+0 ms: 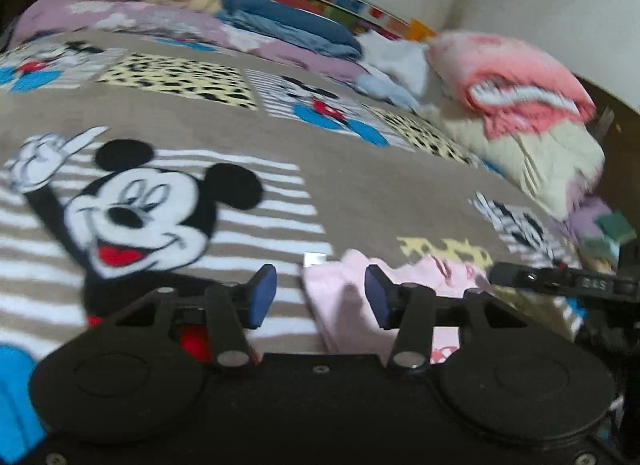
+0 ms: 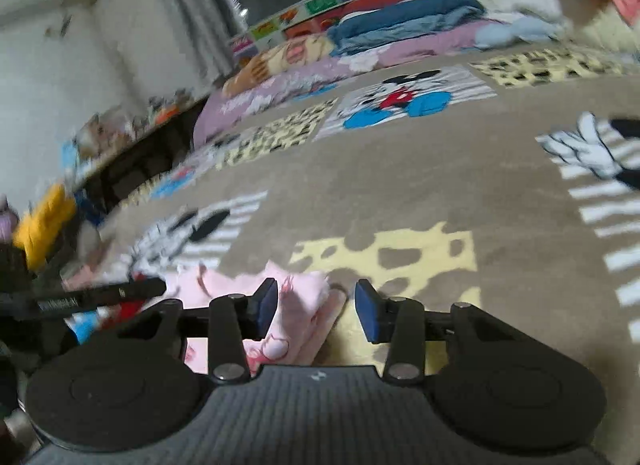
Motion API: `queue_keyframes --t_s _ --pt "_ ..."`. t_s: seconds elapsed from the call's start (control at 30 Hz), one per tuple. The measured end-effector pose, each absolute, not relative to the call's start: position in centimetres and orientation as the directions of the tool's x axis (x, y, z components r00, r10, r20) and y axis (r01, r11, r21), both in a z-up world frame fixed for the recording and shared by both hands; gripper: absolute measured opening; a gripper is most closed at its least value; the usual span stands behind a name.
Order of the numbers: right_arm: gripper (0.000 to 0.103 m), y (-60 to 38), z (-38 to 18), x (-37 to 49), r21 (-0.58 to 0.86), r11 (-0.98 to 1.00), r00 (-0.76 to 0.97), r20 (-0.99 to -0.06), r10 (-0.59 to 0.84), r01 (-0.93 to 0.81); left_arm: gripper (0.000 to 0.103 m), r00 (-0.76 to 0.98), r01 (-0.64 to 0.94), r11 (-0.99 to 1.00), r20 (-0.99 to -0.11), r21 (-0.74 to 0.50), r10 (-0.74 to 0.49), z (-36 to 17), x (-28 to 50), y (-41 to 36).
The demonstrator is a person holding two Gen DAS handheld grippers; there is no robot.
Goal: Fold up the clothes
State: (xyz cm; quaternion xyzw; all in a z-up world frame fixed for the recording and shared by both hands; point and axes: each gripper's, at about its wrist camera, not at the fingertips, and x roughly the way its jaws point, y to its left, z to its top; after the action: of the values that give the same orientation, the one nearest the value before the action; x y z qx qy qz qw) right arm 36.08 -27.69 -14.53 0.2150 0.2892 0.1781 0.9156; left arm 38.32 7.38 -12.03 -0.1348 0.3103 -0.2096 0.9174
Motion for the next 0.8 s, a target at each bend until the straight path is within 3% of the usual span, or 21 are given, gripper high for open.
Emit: queue_keyframes --t_s 0.07,0.2,0.43,0.57,0.67,0.8 --pt "0.045 -28.5 -14.8 35.1 0.551 0.817 0.767 -0.447 0.46 -0.169 0.061 0.702 0.257 0.858 -0.524 -0.444 -0.482 -12.3 37.7 8.0" --pt "0.061 -29.3 -15.8 33.0 0.635 0.767 0.75 -0.462 0.473 -0.094 0.063 0.664 0.172 0.8 -0.532 -0.575 -0.525 -13.2 36.1 9.2" --pt "0.066 -29.4 -16.6 29.9 0.746 0.662 0.684 -0.447 0.576 -0.07 0.069 0.624 0.089 0.707 -0.514 -0.701 -0.588 -13.2 32.9 10.2" --pt "0.066 -28.1 -16.6 28.9 0.766 0.636 0.652 -0.436 0.621 -0.094 0.069 0.602 0.117 0.687 -0.499 -0.718 -0.623 -13.3 32.1 9.0" --pt "0.059 -27.4 -16.9 29.3 0.777 0.622 0.653 -0.422 0.629 -0.098 0.067 0.605 0.126 0.67 -0.479 -0.732 -0.637 -13.9 32.9 8.3" --pt "0.049 -27.2 -17.4 31.0 0.783 0.615 0.663 -0.412 0.626 -0.094 0.056 0.608 0.133 0.66 -0.465 -0.739 -0.643 -14.6 35.0 7.4"
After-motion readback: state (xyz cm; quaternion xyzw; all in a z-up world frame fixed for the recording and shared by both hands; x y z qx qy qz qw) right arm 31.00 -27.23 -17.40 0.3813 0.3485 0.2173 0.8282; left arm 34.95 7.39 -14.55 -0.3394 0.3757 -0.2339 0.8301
